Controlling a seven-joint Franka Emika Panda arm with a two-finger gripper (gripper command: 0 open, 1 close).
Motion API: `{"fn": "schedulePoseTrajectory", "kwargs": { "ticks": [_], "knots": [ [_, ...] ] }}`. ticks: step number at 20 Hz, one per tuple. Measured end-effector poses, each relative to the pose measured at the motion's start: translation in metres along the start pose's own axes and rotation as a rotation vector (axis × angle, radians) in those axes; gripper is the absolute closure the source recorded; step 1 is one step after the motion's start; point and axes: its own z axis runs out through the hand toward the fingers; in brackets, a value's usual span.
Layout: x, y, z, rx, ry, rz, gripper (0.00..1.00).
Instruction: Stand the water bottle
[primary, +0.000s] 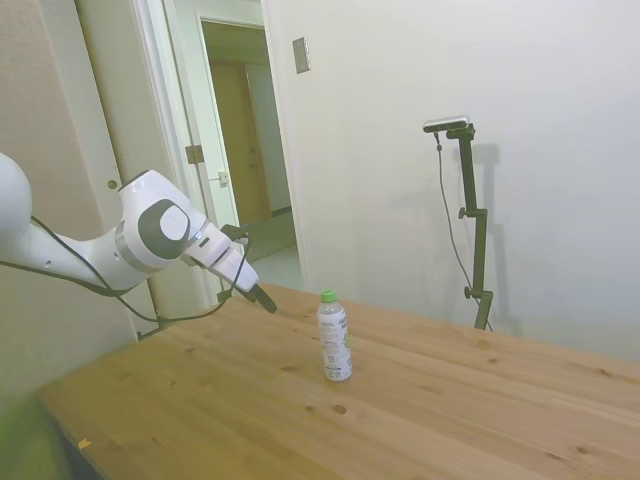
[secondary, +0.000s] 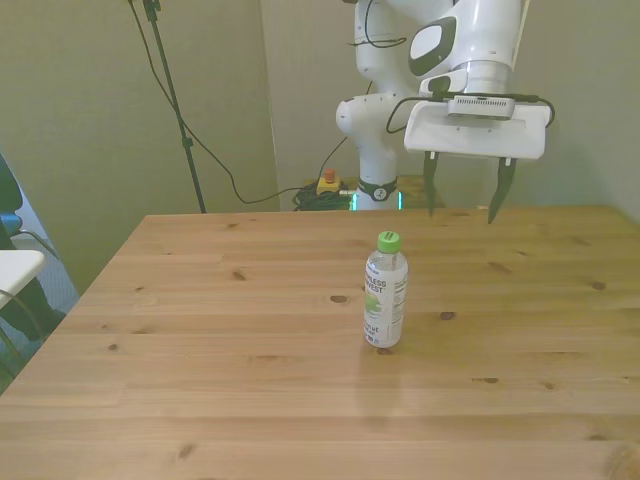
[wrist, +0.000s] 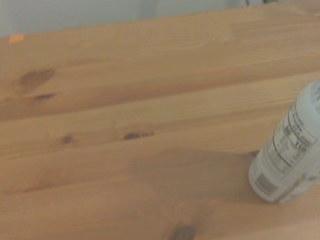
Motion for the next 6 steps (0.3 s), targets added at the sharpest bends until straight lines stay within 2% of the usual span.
{"fn": "schedulePoseTrajectory", "kwargs": {
  "ticks": [3,6],
  "knots": [
    [0.015,0.014,-0.016,-0.028,-0.082,-0.027,0.0],
    [0.016,0.019,-0.027,-0.04,-0.12,-0.048,0.0]
  ]
}}
